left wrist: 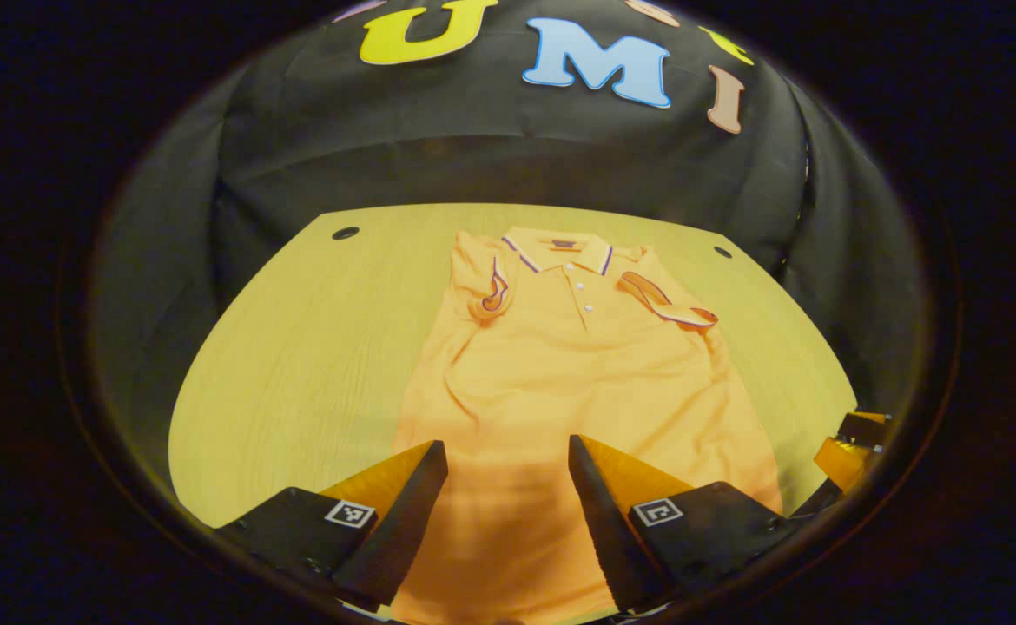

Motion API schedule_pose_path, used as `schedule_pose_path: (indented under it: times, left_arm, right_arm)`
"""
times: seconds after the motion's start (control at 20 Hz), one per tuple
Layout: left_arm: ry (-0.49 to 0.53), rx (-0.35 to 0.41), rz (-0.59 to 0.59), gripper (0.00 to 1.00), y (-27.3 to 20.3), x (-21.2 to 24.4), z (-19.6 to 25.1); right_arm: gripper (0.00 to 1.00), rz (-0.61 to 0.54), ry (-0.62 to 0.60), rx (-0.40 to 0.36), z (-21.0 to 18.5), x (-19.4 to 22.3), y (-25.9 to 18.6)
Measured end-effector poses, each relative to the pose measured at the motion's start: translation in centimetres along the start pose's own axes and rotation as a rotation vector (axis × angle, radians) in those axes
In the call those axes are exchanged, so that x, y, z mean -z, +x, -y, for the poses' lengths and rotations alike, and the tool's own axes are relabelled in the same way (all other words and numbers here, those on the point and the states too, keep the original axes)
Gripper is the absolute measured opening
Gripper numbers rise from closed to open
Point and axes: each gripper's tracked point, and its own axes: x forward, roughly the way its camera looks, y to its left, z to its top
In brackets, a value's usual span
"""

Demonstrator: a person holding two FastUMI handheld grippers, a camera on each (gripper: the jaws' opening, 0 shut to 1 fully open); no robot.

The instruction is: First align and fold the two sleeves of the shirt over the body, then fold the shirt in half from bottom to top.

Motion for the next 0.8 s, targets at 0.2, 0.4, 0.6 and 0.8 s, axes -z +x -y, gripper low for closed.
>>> schedule_pose_path:
  times: [0.2,0.4,0.6,0.8]
  left_arm:
    - [0.013,0.008,-0.037,0.89,-1.9,3.3,-0.8]
    - [0.027,0.019,-0.063,0.92,-4.0,6.8,-1.3]
    - [0.023,0.032,-0.061,0.88,-6.1,9.6,-2.0]
    - [0.027,0.023,-0.056,0.89,-7.7,12.2,-3.0]
  right_arm:
    - [0.97,-0.041,-0.003,-0.021,-0.5,2.2,0.0]
    - [0.97,-0.083,-0.01,-0.041,-1.3,4.7,-0.3]
    - [0.97,-0.12,-0.013,-0.046,-1.4,7.0,-0.7]
    - [0.97,-0.148,0.0,-0.049,-1.4,8.8,-1.0]
